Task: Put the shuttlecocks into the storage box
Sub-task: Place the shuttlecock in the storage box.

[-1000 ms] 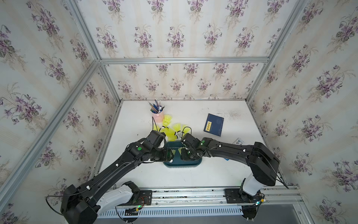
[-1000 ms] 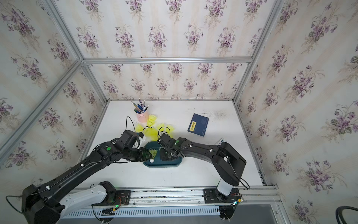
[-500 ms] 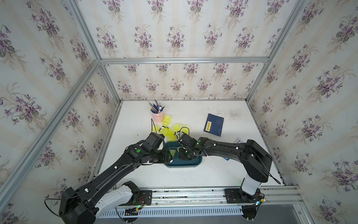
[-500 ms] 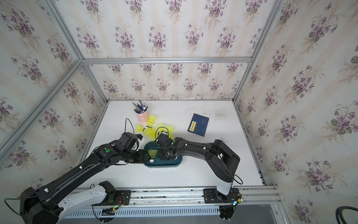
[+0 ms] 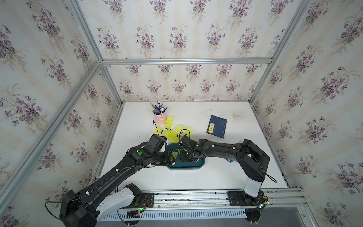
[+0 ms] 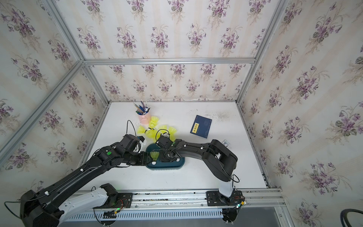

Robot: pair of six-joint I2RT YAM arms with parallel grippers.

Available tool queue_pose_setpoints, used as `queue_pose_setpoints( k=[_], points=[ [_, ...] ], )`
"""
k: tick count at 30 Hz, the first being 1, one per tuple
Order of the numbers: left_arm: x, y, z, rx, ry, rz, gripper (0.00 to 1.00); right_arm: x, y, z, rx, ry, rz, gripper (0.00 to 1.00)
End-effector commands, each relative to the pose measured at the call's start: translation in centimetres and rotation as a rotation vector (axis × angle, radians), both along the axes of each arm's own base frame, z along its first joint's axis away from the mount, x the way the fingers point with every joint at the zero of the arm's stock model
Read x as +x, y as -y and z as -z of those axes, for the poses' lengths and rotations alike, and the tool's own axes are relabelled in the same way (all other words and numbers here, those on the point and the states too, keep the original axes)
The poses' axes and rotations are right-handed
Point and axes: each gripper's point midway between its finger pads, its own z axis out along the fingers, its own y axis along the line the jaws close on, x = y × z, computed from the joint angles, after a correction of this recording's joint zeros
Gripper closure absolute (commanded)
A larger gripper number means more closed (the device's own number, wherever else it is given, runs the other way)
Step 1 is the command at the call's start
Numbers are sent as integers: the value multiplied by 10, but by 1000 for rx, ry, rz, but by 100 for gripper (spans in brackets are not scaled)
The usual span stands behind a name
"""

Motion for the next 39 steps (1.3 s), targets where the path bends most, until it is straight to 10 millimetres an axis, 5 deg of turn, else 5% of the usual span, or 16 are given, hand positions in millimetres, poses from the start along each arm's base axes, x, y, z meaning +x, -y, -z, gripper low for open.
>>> queue_pose_setpoints(
  k=[1,18,39],
  points=[
    [0,-2,1,10,5,1,41,2,-5,-1,14,4,-2,73],
    [1,2,3,5,-3,1,41,0,-8,7,3,-25,-16,59],
    [2,5,2,0,-1,5,41,1,0,-13,-1,6,-12,47]
  ],
)
